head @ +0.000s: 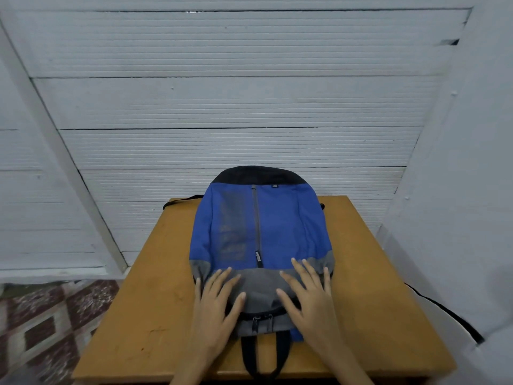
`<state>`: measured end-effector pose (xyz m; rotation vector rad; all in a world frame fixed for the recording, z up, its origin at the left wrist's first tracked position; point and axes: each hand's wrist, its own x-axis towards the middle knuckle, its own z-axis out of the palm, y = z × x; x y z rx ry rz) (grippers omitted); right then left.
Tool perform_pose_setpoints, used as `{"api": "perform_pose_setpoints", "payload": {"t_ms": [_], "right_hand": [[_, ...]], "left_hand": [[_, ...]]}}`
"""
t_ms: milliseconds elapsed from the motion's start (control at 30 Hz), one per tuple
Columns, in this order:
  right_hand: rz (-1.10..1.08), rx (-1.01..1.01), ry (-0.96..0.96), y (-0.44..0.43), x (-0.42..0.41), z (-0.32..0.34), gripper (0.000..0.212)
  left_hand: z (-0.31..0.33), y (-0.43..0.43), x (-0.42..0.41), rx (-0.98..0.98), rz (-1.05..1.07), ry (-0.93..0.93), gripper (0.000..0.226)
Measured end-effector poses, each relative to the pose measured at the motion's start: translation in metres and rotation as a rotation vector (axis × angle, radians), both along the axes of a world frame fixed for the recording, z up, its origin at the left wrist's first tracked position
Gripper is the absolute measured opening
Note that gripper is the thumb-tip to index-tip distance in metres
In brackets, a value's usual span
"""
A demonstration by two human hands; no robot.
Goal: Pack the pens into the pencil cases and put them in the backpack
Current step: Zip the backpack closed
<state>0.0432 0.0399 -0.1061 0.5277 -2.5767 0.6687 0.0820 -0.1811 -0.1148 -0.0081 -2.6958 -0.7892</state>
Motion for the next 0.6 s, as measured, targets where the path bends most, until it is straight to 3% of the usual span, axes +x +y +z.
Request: {"api": "perform_pose_setpoints", "payload": {"t_ms": [133, 267, 467, 600], "right_hand": [[0.094, 0.05, -0.113, 0.009, 0.044, -0.019, 0.044], [0.137, 0.115, -0.39, 0.014, 0.058, -0.014, 0.066], [0.085, 0.138, -0.36, 0.009, 0.06, -0.017, 0.049], [0.06, 0.139, -0.308, 0.01, 0.062, -0.021, 0.054]], "left_hand": [[-0.026, 0.004, 0.043, -0.034, -0.02, -0.075, 0.061], [-0.038, 0.003, 0.054, -0.098, -0.056, -0.077, 0.067], [-0.031, 0.008, 0.058, -0.125, -0.031, -0.054, 0.064], [-0.029, 0.01, 0.061, -0.165, -0.021, -0.065, 0.07]]}}
